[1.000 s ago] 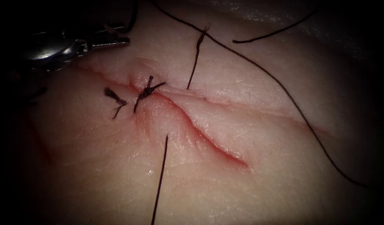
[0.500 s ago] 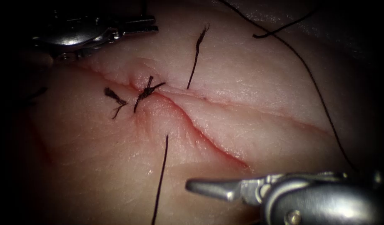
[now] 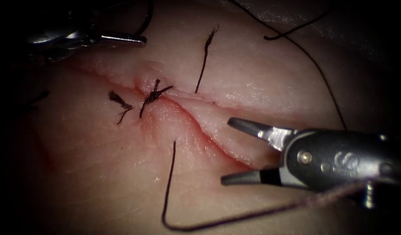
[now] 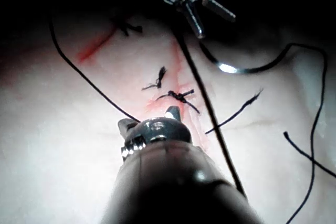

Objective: Wound Closure

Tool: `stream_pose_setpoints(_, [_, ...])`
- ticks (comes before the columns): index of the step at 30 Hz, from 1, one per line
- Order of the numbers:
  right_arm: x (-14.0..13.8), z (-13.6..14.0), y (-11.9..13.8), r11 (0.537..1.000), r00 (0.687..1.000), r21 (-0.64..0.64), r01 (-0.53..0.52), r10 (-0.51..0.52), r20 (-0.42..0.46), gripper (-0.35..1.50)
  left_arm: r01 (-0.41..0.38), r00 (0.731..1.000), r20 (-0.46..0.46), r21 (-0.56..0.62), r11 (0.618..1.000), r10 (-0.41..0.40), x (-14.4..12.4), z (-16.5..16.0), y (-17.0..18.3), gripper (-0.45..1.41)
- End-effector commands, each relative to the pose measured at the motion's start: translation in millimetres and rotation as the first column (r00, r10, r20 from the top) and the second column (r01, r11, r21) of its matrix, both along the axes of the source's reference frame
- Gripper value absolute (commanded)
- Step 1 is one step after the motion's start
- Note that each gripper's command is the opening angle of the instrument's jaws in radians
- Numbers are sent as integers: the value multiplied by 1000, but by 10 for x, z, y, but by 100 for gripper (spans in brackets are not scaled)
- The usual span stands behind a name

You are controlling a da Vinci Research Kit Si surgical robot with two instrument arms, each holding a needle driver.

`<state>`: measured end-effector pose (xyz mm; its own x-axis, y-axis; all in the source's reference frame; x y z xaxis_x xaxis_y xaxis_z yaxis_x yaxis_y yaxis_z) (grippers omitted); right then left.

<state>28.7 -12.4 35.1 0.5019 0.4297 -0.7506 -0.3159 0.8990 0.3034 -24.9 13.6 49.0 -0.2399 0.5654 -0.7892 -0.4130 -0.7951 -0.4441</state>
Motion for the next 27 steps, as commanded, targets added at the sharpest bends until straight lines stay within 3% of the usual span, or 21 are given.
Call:
stream_pose_setpoints(1, [12, 23, 15, 994, 995, 46, -96, 96, 0, 113, 0, 1000, 11, -6, 1000, 0, -5, -2, -4, 47])
stream_pose_setpoints(4, [20, 45, 29, 962, 971, 143, -231, 236, -22, 109, 21, 999, 36, -4, 1000, -21, -7, -27, -18, 37])
stream_pose_setpoints(10, [34, 92, 42, 836, 882, 309, -452, 472, 15, 118, 33, 998, 51, 0, 999, -33, -11, -59, -39, 27])
stream_pose_setpoints(11, [36, 101, 40, 816, 871, 339, -468, 491, 19, 109, 34, 998, 53, 0, 999, -34, -11, -62, -41, 26])
stream_pose_setpoints(14, [44, 119, 34, 772, 847, 398, -496, 531, 28, 108, 34, 998, 54, -6, 999, -34, -11, -66, -46, 24])
stream_pose_setpoints(21, [52, 133, 39, 735, 810, 379, -562, 582, 72, 106, 31, 998, 55, -9, 999, -31, -9, -66, -53, 9])
stream_pose_setpoints(25, [51, 133, 45, 711, 785, 372, -597, 613, 87, 89, 32, 998, 55, -10, 999, -31, -9, -67, -55, 5])
stream_pose_setpoints(27, [51, 133, 46, 702, 776, 371, -608, 623, 92, 69, 32, 998, 55, -11, 999, -31, -9, -67, -55, 4])
